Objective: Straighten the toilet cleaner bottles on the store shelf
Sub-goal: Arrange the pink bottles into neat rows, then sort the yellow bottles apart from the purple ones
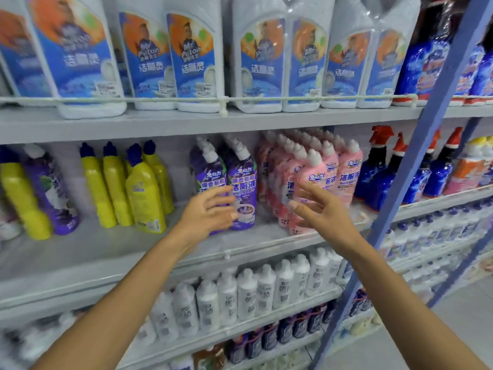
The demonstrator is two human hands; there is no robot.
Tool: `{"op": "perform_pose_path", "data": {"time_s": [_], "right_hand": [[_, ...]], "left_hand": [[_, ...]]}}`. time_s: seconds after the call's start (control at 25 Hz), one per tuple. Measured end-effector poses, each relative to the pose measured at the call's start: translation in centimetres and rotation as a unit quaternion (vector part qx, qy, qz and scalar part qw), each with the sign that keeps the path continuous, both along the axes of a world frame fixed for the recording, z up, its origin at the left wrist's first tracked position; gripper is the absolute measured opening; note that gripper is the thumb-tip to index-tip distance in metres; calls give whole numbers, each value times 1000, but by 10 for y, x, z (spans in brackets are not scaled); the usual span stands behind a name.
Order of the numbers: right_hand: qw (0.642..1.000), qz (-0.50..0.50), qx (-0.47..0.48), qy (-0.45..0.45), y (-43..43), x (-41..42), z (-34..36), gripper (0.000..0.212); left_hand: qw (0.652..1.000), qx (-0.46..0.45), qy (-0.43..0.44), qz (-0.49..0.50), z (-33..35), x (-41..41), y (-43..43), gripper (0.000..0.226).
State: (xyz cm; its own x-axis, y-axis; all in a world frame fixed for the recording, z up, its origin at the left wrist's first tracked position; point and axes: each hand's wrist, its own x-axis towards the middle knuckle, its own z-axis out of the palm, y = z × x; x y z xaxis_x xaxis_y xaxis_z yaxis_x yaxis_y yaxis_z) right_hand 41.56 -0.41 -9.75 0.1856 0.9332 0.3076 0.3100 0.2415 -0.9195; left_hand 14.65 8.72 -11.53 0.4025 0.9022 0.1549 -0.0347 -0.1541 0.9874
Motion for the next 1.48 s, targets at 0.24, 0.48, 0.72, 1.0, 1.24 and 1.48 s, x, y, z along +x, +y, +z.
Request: {"op": "perform_pose_path", "data": {"time_s": [0.24,0.48,0.72,1.0,1.24,1.48], "right_hand": [[990,136,-24,36,60,-186,-13,49],[969,241,-45,35,127,-343,-14,52],[970,243,4,-15,217,-442,-7,62],[966,190,114,-133,307,-509,4,61],[967,222,85,-91,328,-521,-5,60],[975,183,112,-60,309,-513,-1,55]], "left_hand": [[989,-1,1,148,-4,-196,-32,71],[944,4,2,331,-3,-316,-24,57],[887,38,22,459,4,-352,56,60],[855,63,123,499,11,-383,130,28],[827,69,243,502,4,-387,164,38],[871,109,152,454,-3,-389,149,29]]}}
